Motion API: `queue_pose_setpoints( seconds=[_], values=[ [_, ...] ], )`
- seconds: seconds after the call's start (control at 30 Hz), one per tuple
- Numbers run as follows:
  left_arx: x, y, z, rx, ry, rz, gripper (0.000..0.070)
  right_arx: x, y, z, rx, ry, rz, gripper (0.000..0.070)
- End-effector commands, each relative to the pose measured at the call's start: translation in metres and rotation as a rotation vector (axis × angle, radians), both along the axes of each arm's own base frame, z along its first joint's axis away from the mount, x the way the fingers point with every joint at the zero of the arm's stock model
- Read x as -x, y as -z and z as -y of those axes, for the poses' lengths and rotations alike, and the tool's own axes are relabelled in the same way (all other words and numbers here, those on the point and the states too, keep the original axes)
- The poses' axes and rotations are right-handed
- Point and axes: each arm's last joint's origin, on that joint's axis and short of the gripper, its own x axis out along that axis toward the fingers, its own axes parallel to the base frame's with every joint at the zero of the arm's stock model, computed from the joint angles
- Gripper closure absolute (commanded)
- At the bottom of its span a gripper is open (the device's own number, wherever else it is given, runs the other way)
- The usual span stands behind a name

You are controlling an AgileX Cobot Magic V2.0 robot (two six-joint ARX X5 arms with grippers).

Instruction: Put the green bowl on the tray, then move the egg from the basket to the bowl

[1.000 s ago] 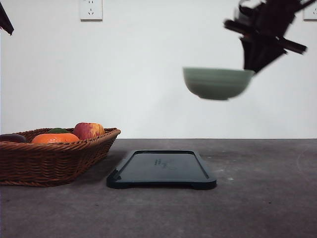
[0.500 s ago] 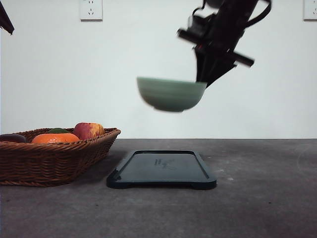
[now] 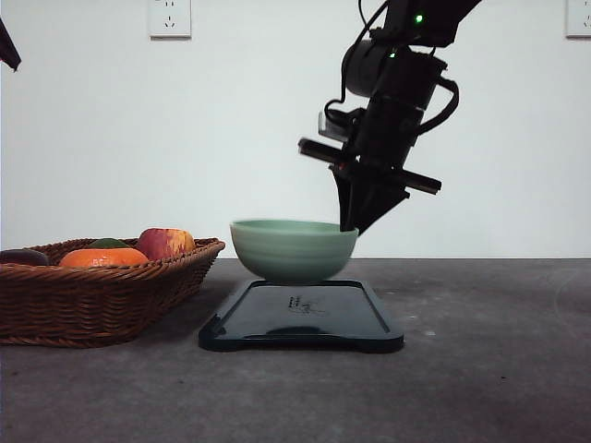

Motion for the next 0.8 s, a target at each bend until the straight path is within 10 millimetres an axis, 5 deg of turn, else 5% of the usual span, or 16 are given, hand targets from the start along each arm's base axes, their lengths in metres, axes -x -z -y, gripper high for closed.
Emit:
queue_pose_setpoints(
  seconds=[0.0, 0.5, 0.77],
  values=[
    [-0.001, -0.008, 0.000, -0.001, 0.006, 0.029, 0.0350, -0.005, 0.006, -0.005, 0.008, 0.007, -0.003, 0.0700],
    [0.001, -0.004, 0.000, -0.005, 0.007, -0.013, 0.0350, -0.007, 0.018, -0.007, 0.018, 0.006, -0.021, 0.0600],
    [0.001, -0.005, 0.000, -0.004, 0.007, -0.009, 0.0350, 0.010, -0.025, 0.003, 0.014, -0.012, 0.022, 0.0600]
  ],
)
